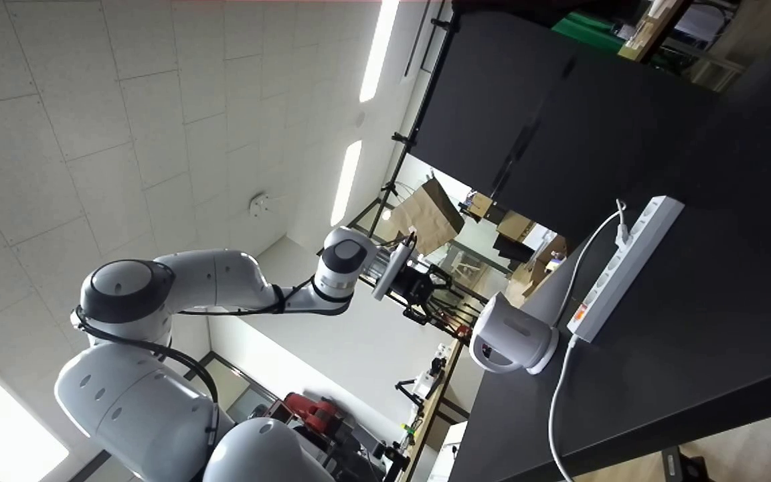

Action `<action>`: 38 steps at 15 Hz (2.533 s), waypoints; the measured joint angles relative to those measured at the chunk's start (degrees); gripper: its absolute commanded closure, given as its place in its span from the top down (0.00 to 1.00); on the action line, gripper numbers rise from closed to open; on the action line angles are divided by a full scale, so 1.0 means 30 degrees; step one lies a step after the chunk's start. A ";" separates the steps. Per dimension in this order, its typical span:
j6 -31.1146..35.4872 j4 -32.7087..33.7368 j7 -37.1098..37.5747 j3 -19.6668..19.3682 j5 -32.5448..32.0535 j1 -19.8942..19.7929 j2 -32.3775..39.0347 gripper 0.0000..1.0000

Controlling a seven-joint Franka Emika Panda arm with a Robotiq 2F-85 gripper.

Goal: Switch off the electric kettle

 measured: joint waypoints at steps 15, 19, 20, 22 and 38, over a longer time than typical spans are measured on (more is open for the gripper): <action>0.2362 0.0915 -0.1038 0.2410 -0.0001 0.1228 0.3062 0.00; 0.2663 0.1031 -0.1615 0.2637 0.0005 0.1228 0.3482 0.00; 0.2792 0.1040 -0.1745 0.2671 0.0004 0.1227 0.3568 0.00; 0.3002 0.1085 -0.2015 0.2741 0.0004 0.1227 0.3766 0.00; 0.5851 0.1143 -0.3054 0.3223 -0.1261 0.1228 0.4954 0.00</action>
